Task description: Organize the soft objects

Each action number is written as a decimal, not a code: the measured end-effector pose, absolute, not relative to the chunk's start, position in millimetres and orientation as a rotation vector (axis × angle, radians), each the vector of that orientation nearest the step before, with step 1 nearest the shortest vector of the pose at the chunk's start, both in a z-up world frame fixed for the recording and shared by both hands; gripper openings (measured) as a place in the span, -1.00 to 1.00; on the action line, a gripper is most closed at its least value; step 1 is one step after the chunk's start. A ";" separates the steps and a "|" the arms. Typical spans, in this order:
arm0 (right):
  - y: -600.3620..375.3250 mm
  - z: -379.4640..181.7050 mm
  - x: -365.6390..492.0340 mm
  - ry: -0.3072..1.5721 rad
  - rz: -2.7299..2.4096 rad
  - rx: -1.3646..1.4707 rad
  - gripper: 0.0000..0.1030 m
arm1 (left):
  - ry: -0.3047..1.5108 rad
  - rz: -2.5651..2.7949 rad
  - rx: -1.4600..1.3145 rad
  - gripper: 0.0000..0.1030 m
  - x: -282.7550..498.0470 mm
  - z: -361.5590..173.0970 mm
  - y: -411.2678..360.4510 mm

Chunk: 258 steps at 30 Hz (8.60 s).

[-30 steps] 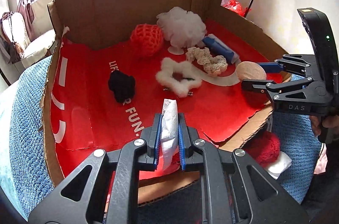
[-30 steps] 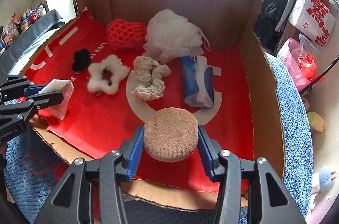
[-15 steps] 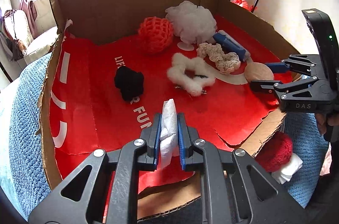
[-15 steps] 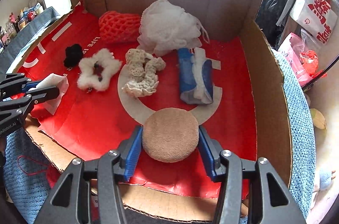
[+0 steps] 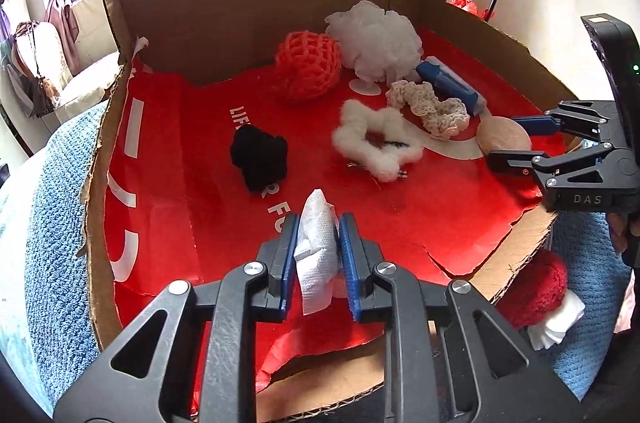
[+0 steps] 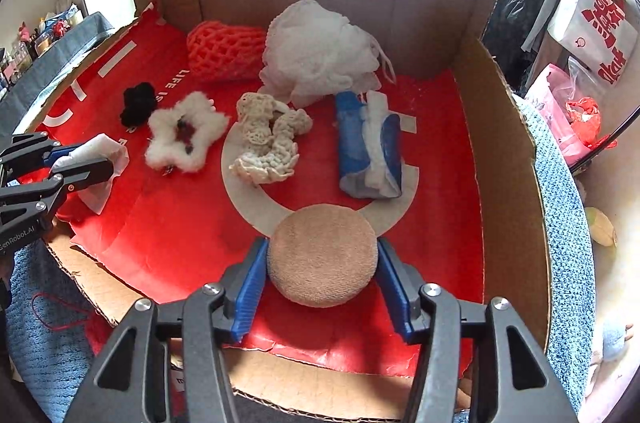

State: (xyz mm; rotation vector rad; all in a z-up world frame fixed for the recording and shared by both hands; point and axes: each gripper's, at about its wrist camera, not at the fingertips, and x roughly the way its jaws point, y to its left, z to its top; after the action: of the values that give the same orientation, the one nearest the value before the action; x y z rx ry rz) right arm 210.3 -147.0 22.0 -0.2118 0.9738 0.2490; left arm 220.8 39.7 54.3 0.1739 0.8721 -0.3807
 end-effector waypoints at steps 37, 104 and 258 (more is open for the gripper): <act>-160.0 112.2 92.7 0.629 0.281 -0.079 1.00 | 0.535 -0.283 0.048 0.81 105.0 128.9 46.3; -196.3 20.3 61.4 0.763 0.312 -0.080 0.42 | 0.756 -0.333 0.058 0.90 93.7 52.2 -13.5; -150.5 42.1 168.3 0.569 0.109 -0.083 1.00 | 0.566 -0.095 0.007 1.00 185.7 69.4 24.8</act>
State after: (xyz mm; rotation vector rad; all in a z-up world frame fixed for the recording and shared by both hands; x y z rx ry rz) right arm 168.3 -150.5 42.1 -0.0826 0.5686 0.1089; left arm 185.7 24.8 69.4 0.0069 0.5665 -0.0948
